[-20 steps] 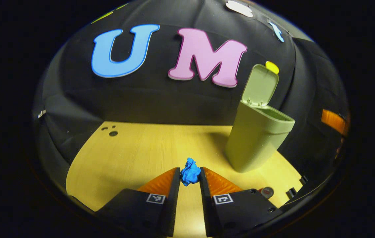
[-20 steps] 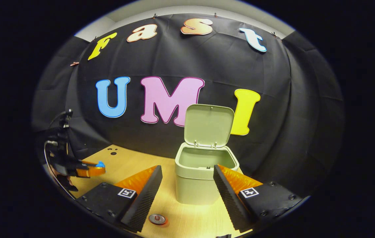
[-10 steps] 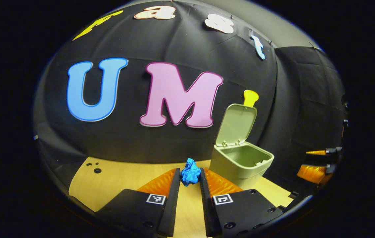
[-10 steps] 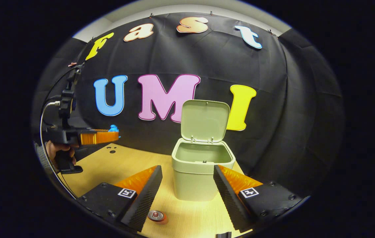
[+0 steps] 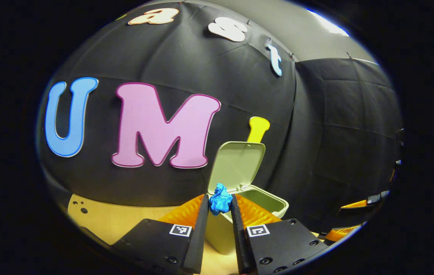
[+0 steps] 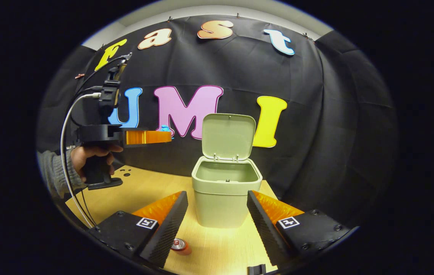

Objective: Press the lid of the desktop garbage bin to open it, pick up the crumpled paper on the desktop and throw it into the bin, then pick up the pop can on the desktop and drop it into the bin, and finally close the garbage bin lid.

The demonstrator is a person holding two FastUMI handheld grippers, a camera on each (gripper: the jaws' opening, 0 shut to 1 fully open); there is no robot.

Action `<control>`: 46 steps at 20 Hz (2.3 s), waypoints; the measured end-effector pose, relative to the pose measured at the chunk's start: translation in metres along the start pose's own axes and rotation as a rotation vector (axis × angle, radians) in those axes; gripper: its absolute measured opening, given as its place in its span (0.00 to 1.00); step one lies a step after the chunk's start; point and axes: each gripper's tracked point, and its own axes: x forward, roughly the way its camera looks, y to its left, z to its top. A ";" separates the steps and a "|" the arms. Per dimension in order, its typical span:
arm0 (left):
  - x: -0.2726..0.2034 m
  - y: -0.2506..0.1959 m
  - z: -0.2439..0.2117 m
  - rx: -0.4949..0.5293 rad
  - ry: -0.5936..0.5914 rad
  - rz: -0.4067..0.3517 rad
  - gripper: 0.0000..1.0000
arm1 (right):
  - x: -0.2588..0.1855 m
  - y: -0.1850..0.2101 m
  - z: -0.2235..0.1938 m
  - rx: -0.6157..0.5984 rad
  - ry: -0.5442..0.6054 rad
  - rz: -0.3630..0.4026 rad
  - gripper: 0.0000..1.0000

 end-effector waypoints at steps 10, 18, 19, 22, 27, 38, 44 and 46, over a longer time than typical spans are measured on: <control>0.072 -0.047 -0.045 0.053 0.133 -0.114 0.39 | -0.011 -0.015 0.000 0.027 -0.009 -0.041 0.98; 0.106 -0.054 -0.070 0.099 0.195 -0.120 0.35 | -0.019 -0.035 -0.003 0.041 -0.009 -0.095 0.98; 0.108 -0.054 -0.073 0.100 0.201 -0.121 0.39 | -0.020 -0.038 -0.004 0.046 -0.010 -0.102 0.98; 0.112 -0.054 -0.079 0.101 0.220 -0.122 0.42 | -0.019 -0.043 -0.004 0.055 -0.011 -0.115 0.98; 0.115 -0.056 -0.084 0.090 0.233 -0.133 0.70 | -0.017 -0.042 -0.002 0.052 -0.008 -0.114 0.98; 0.078 -0.031 -0.051 0.066 0.143 -0.064 0.98 | -0.010 -0.024 -0.009 0.068 0.011 -0.056 0.98; 0.019 -0.003 -0.015 0.055 0.037 0.016 0.97 | 0.001 0.016 -0.027 0.112 0.063 0.085 0.98; -0.004 0.009 -0.008 0.053 0.020 0.047 0.97 | 0.003 0.033 -0.040 0.109 0.103 0.142 0.98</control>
